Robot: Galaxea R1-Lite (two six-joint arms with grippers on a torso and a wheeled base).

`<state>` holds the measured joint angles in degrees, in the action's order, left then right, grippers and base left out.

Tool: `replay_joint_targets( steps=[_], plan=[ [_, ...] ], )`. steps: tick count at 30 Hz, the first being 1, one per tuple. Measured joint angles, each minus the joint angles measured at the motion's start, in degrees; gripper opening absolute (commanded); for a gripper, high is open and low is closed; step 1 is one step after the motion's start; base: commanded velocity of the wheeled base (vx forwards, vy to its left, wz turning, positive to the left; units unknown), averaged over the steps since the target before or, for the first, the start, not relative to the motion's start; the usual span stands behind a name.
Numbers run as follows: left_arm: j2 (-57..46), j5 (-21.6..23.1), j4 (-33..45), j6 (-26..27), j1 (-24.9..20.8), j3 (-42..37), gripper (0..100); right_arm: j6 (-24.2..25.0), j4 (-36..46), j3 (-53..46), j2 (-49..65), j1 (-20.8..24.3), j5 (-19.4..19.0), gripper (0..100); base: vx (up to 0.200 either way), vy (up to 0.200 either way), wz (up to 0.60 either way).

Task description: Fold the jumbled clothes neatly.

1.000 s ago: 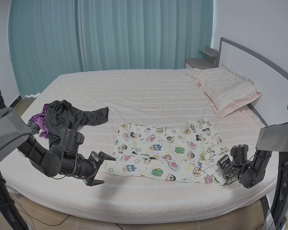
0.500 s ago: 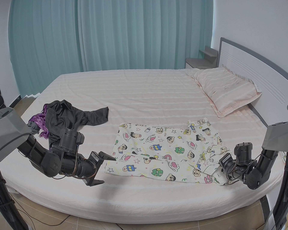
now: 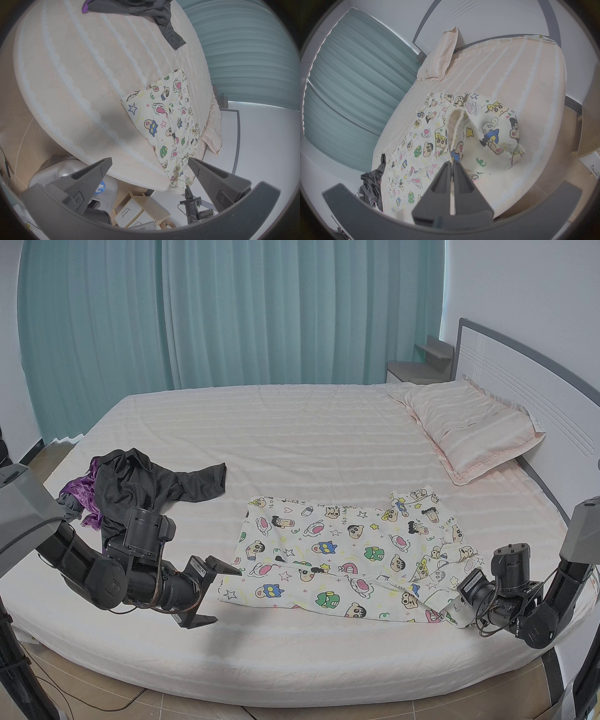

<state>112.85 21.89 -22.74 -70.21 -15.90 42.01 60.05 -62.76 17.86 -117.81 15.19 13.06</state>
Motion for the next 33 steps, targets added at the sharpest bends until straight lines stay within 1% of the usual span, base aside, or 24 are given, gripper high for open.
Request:
replay_joint_targets(
  steps=[4, 14, 15, 20, 23, 27, 29, 33],
  plan=[
    [0.0, 0.0, 0.0, 0.0, 0.0, 0.0, 100, 0.0, 0.0, -0.7, 0.5, 1.3, 1.7, 0, 0.000, 0.000, 0.00],
    [0.0, 0.0, 0.0, 0.0, 0.0, -0.1, 100, 0.1, 0.2, -3.3, 2.6, 3.3, 2.8, 0, 0.000, 0.000, 0.00],
    [0.0, 0.0, 0.0, 0.0, 0.0, -0.1, 100, 0.2, 0.1, -3.8, 2.6, 3.5, 2.8, 100, 0.000, 0.000, 0.00],
    [0.0, 0.0, 0.0, 0.0, 0.0, -0.1, 100, 1.0, -0.1, -6.4, 2.8, 5.3, 2.8, 100, 0.000, 0.000, 0.00],
    [0.0, 0.0, 0.0, 0.0, 0.0, -0.1, 100, 2.0, -0.6, -9.0, 3.1, 7.2, 2.9, 100, 0.000, 0.000, 0.00],
    [0.0, 0.0, 0.0, 0.0, 0.0, -0.1, 100, 2.6, -3.7, -11.5, 3.2, 8.5, 3.6, 100, 0.000, 0.000, 0.00],
    [0.0, 0.0, 0.0, 0.0, 0.0, -0.1, 100, 2.4, -4.6, -11.9, 3.2, 8.3, 3.6, 100, 0.000, 0.000, 0.00],
    [0.0, 0.0, 0.0, 0.0, 0.0, -0.1, 100, 1.5, -5.2, -10.2, 2.6, 6.5, 2.7, 100, 0.000, 0.000, 0.00]
  ],
)
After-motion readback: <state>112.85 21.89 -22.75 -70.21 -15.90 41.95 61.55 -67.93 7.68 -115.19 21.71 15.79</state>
